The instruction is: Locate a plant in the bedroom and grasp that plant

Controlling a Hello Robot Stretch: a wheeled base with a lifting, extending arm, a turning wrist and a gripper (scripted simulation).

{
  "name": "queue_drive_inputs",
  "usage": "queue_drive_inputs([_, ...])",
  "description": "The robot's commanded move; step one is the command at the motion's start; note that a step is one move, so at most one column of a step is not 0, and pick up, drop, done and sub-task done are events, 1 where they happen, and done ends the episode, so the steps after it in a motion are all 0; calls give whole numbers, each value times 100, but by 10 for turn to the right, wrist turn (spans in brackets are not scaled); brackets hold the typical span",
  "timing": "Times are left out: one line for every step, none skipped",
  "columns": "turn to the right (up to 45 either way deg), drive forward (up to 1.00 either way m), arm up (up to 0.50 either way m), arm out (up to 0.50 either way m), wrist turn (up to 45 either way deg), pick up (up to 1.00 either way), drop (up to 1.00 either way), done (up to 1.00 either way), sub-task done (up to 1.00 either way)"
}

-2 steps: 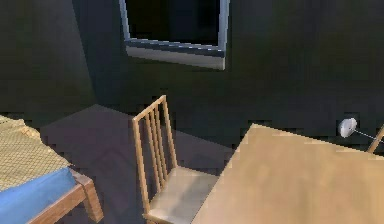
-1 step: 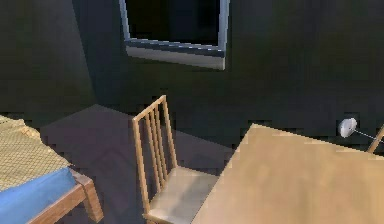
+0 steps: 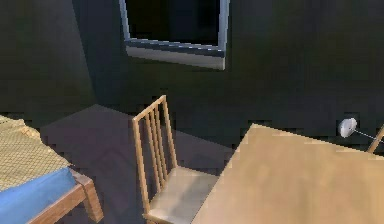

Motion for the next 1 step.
queue_drive_inputs([0, 0, 0, 0, 0, 0, 0, 100, 0])
